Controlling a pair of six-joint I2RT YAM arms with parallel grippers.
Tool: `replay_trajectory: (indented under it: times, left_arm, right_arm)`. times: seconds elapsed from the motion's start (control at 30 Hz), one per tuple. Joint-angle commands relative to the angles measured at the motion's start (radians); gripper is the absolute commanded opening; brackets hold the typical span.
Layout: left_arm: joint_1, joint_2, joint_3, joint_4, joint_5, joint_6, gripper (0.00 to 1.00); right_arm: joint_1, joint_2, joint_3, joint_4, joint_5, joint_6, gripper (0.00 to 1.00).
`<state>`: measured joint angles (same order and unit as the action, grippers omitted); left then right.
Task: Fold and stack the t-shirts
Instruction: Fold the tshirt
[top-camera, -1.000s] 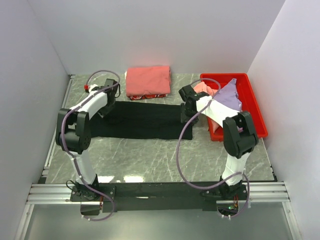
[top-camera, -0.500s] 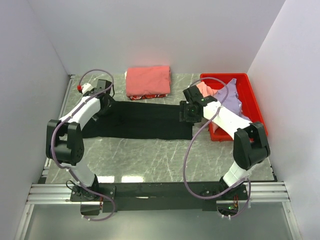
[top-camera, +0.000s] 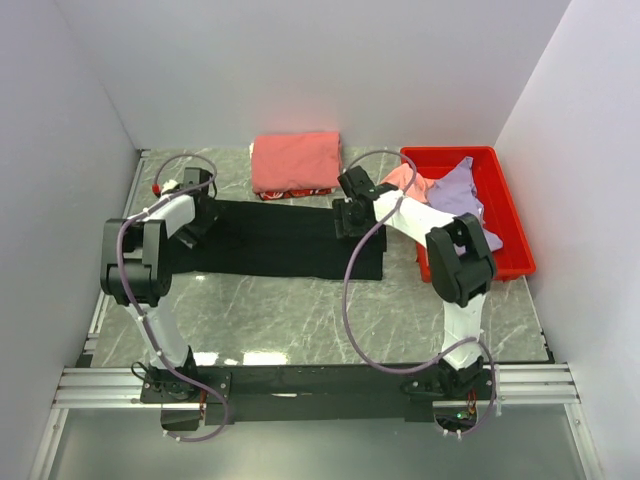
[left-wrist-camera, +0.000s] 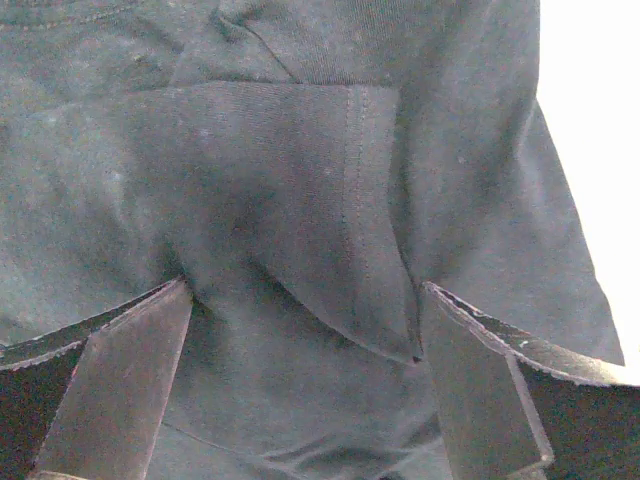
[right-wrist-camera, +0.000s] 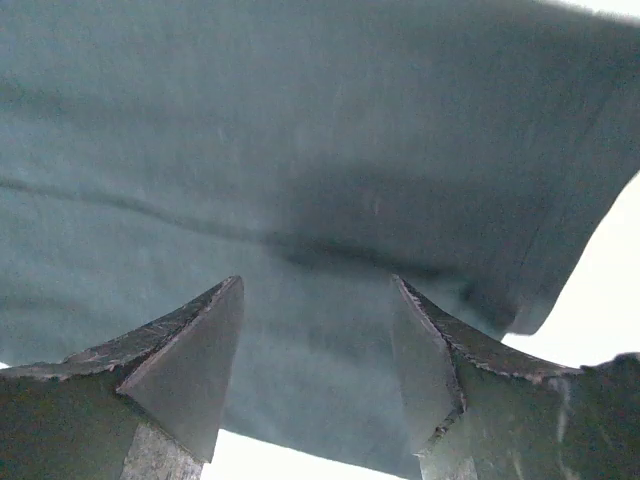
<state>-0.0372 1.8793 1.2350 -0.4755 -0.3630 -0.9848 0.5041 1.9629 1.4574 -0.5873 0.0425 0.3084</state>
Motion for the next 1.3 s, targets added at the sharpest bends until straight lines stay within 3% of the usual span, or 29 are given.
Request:
replay_trajectory:
  times: [0.0,0.1,0.27,0.53,0.67,0.83,1.0,1.13,1.27]
  left_arm:
    - [0.007,0.047,0.046,0.044,0.049,0.023,0.99]
    - [0.010,0.066,0.058,0.038,0.033,0.032,0.99]
    - [0.016,0.125,0.133,-0.008,0.018,0.064,1.00]
    - [0.034,0.230,0.270,-0.040,0.038,0.124,0.99]
    - [0.034,0.312,0.386,-0.048,0.058,0.167,0.99]
    - [0.034,0.414,0.536,-0.083,0.110,0.262,0.99]
    - [0.034,0.437,0.587,-0.054,0.101,0.331,0.99]
    - [0.034,0.460,0.586,-0.018,0.128,0.368,0.99]
    - [0.034,0.524,0.684,-0.041,0.194,0.376,0.99]
  right_arm:
    - [-0.010,0.025,0.099,0.023,0.050,-0.037,0.67]
    - [-0.021,0.062,0.112,0.075,0.025,-0.055,0.68]
    - [-0.036,0.166,0.167,0.024,-0.016,-0.038,0.68]
    - [-0.016,0.041,-0.096,0.099,-0.124,0.003,0.68]
    - [0.100,-0.087,-0.326,0.138,-0.136,0.014,0.69]
    - [0.335,-0.180,-0.466,0.144,-0.159,0.032,0.70]
    - [0.562,-0.162,-0.405,0.109,-0.187,0.040,0.71]
    - [0.613,-0.122,-0.272,0.084,-0.180,0.008,0.71]
    - [0.625,-0.102,-0.204,0.077,-0.204,-0.011,0.72]
